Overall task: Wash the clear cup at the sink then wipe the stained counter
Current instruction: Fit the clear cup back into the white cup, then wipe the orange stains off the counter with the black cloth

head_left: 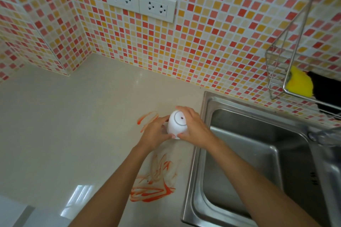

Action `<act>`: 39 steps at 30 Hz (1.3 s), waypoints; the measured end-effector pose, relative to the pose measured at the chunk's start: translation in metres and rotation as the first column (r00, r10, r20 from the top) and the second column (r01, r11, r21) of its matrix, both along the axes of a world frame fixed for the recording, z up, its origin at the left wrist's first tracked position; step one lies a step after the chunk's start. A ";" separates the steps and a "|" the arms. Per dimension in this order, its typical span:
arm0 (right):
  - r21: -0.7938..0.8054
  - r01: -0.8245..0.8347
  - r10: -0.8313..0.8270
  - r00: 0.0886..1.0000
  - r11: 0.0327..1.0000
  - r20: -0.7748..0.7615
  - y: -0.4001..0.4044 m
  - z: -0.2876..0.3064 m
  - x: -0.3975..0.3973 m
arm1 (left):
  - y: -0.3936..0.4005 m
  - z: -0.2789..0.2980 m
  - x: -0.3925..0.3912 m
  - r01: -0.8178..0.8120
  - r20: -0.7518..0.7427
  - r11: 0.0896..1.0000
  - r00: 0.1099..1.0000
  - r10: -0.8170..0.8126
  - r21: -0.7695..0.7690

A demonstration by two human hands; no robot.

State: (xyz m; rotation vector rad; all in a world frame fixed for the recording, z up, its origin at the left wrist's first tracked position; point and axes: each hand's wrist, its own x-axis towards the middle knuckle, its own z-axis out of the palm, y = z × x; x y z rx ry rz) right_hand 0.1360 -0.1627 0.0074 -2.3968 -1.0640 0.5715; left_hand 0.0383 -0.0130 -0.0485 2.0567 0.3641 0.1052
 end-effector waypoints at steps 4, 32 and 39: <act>0.082 0.231 -0.202 0.943 0.970 -0.266 -0.021 -0.031 -0.006 | -0.001 0.001 0.002 0.005 0.001 1.000 1.000 -0.005 -0.004; 0.684 0.370 -0.596 0.794 0.628 0.118 -0.187 0.159 0.026 | -0.155 0.176 0.071 -0.085 0.390 0.851 0.909 -0.147 0.519; 0.358 0.544 -0.636 0.735 0.759 0.234 -0.274 0.192 0.114 | -0.256 0.200 0.150 0.037 0.160 0.558 0.940 -0.301 0.829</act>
